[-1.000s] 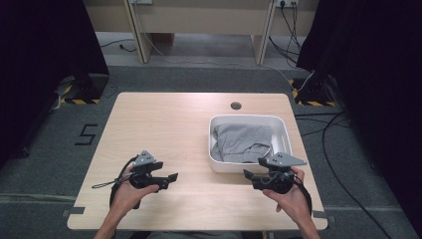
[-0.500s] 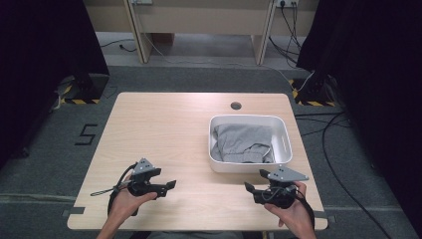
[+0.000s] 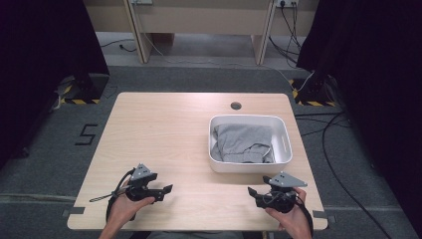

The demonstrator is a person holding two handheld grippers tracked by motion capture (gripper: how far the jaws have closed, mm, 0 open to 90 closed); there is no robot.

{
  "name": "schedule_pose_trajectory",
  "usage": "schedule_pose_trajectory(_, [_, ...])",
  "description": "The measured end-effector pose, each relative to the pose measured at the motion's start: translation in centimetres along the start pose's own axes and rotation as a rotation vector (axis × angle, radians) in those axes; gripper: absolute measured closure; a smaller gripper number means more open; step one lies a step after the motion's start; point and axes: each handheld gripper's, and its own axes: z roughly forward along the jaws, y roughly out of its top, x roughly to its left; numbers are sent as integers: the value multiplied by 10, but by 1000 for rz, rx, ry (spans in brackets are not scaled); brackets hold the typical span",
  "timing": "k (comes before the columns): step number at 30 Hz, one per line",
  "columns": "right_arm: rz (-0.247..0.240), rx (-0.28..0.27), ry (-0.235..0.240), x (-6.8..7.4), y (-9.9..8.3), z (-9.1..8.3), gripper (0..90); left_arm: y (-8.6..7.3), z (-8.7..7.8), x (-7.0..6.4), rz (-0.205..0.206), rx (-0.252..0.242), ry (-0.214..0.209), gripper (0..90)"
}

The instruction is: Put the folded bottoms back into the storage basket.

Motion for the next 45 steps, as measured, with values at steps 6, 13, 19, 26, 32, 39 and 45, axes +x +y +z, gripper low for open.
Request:
schedule_pose_trajectory(6, [8,6,-21,-5,-10,4,283,-8,1,4,0,-5,13,208])
schedule_pose_trajectory(13, [12,20,-21,-7,-19,10,256,-18,4,4,20,7,33,194])
schedule_pose_trajectory(19, [24,38,-34,-9,-27,13,242,-25,3,6,29,14,64,170])
schedule_pose_trajectory(26, [17,62,-56,-13,-34,16,212,-29,-1,6,52,19,100,152])
schedule_pose_trajectory(32, [23,98,-67,-12,-41,17,173,-32,-1,0,112,42,102,140])
schedule_pose_trajectory(39, [-2,107,-113,-7,-46,13,135,-32,-1,-1,109,49,104,112])
schedule_pose_trajectory(45, [-3,96,-109,-6,-48,15,92,-32,0,0,109,52,104,85])
